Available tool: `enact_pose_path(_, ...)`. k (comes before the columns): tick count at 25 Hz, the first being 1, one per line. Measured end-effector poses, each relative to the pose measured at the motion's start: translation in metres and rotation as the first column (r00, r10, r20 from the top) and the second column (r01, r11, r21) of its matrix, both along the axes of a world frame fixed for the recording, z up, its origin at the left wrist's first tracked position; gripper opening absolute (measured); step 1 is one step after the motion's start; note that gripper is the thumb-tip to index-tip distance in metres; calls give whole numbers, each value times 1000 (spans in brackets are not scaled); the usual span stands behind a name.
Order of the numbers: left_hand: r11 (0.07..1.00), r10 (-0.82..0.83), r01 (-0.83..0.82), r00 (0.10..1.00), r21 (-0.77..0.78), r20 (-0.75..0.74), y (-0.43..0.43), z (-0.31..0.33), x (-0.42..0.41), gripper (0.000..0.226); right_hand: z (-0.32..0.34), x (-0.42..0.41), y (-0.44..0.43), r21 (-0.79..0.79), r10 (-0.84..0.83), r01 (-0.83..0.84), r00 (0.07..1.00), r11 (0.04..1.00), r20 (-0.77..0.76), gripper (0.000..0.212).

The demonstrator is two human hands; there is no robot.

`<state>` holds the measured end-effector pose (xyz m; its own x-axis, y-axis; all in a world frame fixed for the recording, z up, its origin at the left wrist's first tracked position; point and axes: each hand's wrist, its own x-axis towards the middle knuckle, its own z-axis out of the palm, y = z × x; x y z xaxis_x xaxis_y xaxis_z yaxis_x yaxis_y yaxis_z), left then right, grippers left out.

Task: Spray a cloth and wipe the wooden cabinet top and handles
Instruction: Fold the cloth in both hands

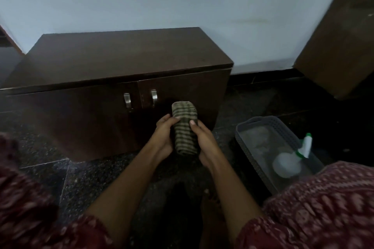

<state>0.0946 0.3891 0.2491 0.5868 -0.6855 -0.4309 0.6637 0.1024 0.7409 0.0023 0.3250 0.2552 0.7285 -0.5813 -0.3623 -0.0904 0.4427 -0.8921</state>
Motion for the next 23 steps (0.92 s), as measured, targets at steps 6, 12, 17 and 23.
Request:
enact_pose_path(6,946,-314,313,949,-85,1,-73,30,-54,31,24,-55,-65,104,-262,256,963,961,54,38)
enact_pose_path(12,884,-465,441,862,155,204,-189,9,-56,42,3,-67,-160,84,-476,477,879,875,-33,42)
enact_pose_path(17,716,-698,620,649,321,303,-290,-75,-74,51,-77,-86,-238,124,-656,685,725,718,-210,41)
enact_pose_path(23,558,-830,712,471,427,300,-369,-181,-99,66,-192,-100,-293,-55,-739,770,587,636,-329,51)
